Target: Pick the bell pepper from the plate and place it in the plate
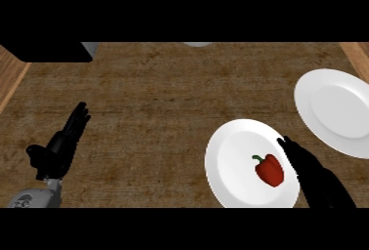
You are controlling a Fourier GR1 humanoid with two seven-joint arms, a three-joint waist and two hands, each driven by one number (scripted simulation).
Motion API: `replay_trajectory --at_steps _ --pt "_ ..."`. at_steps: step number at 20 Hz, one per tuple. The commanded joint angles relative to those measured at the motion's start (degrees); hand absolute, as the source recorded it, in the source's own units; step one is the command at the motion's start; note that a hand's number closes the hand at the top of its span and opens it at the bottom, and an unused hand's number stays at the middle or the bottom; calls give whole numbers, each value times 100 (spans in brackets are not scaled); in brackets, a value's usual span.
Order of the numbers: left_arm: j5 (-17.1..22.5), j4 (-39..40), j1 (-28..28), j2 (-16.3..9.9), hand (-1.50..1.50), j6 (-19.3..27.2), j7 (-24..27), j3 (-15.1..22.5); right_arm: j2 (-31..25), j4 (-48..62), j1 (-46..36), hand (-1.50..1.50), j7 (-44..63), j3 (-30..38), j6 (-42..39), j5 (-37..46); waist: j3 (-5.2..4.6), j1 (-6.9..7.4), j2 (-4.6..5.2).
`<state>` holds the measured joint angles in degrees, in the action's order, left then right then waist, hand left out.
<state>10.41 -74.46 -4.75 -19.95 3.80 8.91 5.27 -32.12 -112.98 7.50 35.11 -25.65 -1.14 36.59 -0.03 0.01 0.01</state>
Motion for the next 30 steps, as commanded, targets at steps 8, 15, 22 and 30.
replay_trajectory --at_steps 8,15,22,30 --pt "-411 80 -164 408 0 -8 -162 -216 822 1185 -534 -150 -236 295 -568 460 4 2 0" --pt "-398 -349 -211 294 0 -233 -532 -506 937 1691 -331 -150 -597 427 -437 1009 4 -9 -3" --pt "-656 -376 290 469 0 -397 -116 -418 1262 2988 -861 150 -1552 594 -520 931 6 27 2" --pt "-752 -427 236 600 0 -444 -286 -635 1772 3259 -1004 150 -1893 549 -228 1476 4 15 -1"
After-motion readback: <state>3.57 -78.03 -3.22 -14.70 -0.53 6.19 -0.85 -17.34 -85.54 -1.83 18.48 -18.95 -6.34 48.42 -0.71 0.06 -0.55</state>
